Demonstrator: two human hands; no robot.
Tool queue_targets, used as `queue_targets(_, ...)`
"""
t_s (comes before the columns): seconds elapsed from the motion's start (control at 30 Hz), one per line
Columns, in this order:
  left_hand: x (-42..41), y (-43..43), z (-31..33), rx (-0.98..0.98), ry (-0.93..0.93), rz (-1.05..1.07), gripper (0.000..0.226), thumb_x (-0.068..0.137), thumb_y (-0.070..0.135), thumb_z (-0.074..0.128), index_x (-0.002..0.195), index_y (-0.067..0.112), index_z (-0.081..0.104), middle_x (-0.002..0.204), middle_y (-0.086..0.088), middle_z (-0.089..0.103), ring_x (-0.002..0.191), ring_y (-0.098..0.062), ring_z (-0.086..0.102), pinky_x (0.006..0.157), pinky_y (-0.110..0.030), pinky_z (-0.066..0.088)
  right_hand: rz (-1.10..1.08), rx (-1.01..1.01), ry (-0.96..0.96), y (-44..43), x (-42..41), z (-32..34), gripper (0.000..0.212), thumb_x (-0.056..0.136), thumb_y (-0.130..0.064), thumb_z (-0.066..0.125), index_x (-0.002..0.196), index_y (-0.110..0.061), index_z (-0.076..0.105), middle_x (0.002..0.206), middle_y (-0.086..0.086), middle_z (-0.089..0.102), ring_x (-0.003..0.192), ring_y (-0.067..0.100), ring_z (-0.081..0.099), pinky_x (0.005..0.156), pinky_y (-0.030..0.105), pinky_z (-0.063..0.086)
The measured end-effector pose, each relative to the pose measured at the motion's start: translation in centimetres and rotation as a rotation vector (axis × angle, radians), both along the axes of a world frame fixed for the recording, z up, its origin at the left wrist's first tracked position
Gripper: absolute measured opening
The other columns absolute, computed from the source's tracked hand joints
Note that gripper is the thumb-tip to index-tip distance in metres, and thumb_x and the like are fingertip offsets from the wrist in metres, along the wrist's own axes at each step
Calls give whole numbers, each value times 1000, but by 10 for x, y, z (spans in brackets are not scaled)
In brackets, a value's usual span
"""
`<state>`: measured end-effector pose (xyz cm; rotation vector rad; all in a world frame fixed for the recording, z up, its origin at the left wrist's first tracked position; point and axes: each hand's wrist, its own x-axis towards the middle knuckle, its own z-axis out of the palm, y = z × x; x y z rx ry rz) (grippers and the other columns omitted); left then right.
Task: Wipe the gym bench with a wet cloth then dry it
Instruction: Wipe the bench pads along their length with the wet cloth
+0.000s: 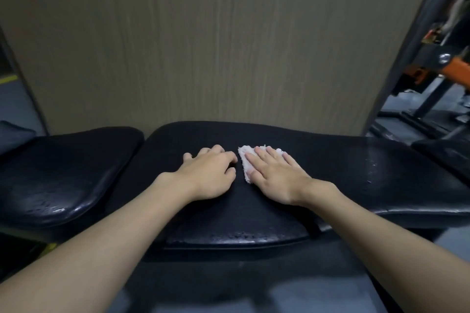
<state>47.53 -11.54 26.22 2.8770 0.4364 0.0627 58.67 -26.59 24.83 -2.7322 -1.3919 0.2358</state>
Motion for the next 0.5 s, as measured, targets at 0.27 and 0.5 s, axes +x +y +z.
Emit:
queue_targets(0.27,80,-100,18,17,0,-165,39,101,35,34,137,29,47,141,4,45,129,-22,42,105,-50,32,-151,292,-6,-117,62,2,28,105,-24,38,126,-13,53,129,5,56,128,29,47,104,39,34)
queue_targets(0.5,150,-204,35,53,-10,-264,39,101,34,32,135,28,49,136,4,49,126,-21,45,102,-46,31,-425,759,53,-232,128,8,17,102,-22,43,100,-16,58,93,1,67,84,21,59,70,31,45)
